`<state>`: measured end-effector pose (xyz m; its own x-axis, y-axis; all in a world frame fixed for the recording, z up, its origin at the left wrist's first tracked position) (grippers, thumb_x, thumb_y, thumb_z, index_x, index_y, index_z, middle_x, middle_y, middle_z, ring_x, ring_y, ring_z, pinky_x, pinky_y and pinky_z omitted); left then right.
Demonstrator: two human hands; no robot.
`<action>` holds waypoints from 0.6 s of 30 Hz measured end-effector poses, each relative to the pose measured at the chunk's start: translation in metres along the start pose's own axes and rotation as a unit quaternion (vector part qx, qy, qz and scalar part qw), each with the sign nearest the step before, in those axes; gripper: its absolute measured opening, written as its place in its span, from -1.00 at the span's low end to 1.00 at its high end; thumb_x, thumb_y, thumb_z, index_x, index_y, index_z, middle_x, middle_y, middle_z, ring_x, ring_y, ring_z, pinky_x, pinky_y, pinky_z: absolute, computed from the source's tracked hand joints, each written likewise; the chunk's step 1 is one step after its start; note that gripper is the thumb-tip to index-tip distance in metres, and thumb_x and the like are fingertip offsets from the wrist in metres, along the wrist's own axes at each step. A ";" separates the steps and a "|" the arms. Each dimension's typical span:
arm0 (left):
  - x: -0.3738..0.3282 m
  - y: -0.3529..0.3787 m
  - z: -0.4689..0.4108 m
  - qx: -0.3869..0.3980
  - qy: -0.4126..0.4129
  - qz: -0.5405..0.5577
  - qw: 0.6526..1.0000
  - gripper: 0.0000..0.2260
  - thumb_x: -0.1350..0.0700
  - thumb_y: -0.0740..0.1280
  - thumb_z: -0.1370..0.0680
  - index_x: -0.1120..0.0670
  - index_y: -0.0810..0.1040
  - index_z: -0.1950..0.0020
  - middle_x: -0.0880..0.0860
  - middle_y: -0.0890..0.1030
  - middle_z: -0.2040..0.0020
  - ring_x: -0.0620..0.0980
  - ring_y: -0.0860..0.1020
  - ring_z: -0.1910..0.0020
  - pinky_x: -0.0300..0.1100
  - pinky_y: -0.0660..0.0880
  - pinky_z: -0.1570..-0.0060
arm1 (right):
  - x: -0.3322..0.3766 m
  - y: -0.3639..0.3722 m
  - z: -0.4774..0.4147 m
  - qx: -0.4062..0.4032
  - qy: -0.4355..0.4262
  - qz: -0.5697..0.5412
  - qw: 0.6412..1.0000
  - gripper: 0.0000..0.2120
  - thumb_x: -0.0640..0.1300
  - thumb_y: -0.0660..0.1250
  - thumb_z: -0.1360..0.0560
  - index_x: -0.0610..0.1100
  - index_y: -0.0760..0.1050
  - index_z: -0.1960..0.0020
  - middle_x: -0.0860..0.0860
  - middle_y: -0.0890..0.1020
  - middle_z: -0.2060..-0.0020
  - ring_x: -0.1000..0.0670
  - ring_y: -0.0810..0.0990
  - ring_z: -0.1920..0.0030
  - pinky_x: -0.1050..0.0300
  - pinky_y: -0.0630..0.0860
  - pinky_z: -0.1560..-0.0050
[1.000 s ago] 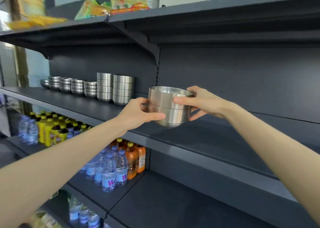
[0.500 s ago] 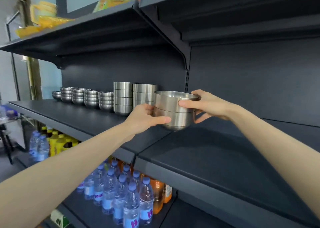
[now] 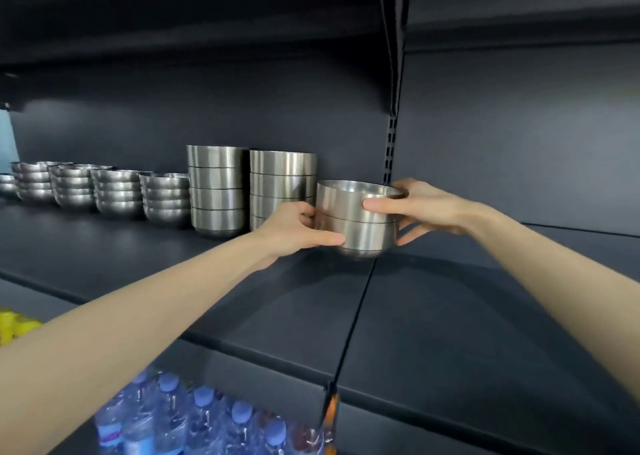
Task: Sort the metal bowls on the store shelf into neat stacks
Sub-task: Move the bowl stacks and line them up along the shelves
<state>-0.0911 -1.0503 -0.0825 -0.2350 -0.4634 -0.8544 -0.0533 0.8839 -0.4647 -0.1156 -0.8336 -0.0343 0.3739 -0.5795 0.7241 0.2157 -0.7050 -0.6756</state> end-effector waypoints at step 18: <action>0.056 -0.028 -0.054 0.039 0.080 -0.071 0.994 -0.43 -0.08 0.57 -0.30 0.21 0.50 -0.15 0.05 0.56 0.00 -0.01 0.54 0.04 -0.22 0.48 0.10 | 0.017 0.047 -0.035 -0.077 0.130 -0.032 0.988 -0.54 0.11 0.45 -0.26 0.04 0.42 -0.10 0.04 0.63 -0.06 -0.03 0.63 -0.06 -0.09 0.60 -0.07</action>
<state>-0.1556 -1.0971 -0.1048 -0.3815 -0.5621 -0.7338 -0.0237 0.7995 -0.6001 -0.1307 -0.8915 -0.0488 0.1153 -0.6023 0.7899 0.0843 -0.7864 -0.6120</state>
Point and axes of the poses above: each hand's wrist, its own z-axis away from the middle knuckle, its own y-axis out of the palm, x = y × z, the point moved 1 cm from there along -z, towards the middle knuckle
